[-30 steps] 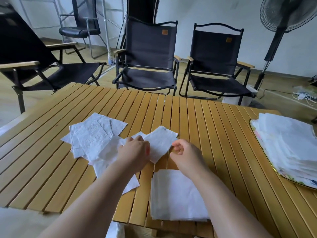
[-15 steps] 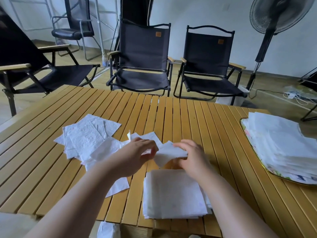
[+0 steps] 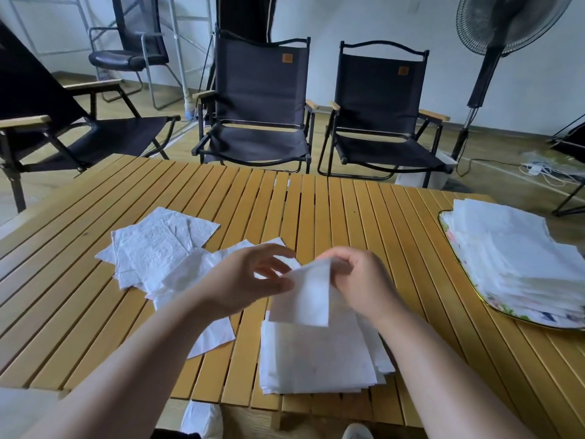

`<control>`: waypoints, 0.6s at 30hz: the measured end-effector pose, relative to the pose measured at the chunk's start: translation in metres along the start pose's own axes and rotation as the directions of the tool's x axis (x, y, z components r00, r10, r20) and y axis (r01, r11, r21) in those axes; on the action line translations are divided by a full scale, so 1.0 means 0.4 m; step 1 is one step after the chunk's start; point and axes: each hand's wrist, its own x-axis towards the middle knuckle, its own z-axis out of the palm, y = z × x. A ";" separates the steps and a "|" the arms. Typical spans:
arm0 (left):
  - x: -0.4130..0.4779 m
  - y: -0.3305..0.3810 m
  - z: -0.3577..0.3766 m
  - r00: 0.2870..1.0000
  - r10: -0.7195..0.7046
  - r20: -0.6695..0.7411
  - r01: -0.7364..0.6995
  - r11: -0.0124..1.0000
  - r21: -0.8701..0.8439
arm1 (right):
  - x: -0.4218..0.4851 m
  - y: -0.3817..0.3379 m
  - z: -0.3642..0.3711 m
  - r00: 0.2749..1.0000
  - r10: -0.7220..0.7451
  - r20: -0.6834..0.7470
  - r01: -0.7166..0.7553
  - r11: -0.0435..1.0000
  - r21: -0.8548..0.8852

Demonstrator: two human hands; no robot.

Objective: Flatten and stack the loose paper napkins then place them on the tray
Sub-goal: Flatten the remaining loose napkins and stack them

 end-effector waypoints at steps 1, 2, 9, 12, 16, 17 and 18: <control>-0.005 0.002 0.001 0.999 -0.004 0.048 0.004 1.000 -0.013 | -0.002 0.002 -0.010 1.000 0.013 -0.010 -0.013 0.999 0.032; -0.012 0.004 0.003 0.992 -0.015 0.124 0.018 1.000 -0.023 | -0.005 0.005 -0.021 0.999 0.023 -0.022 -0.022 0.998 0.052; -0.040 0.084 0.050 0.993 0.052 0.101 -0.072 0.976 0.207 | -0.035 -0.016 -0.061 1.000 -0.026 -0.011 0.025 0.998 -0.050; -0.032 0.098 0.061 0.993 0.086 -0.084 -0.067 0.976 0.209 | -0.046 -0.024 -0.079 1.000 -0.028 0.014 0.028 1.000 0.014; -0.041 0.095 0.054 0.989 -0.070 -0.127 0.062 0.996 -0.065 | -0.064 -0.018 -0.116 0.998 0.047 0.038 -0.054 0.974 0.222; -0.047 0.096 0.048 0.986 -0.129 -0.104 0.113 0.983 -0.146 | -0.066 -0.012 -0.123 0.996 0.078 0.048 -0.088 0.954 0.288; -0.054 0.098 0.041 0.984 -0.167 -0.053 0.153 0.967 -0.205 | -0.068 -0.004 -0.129 0.991 0.120 0.058 -0.132 0.929 0.345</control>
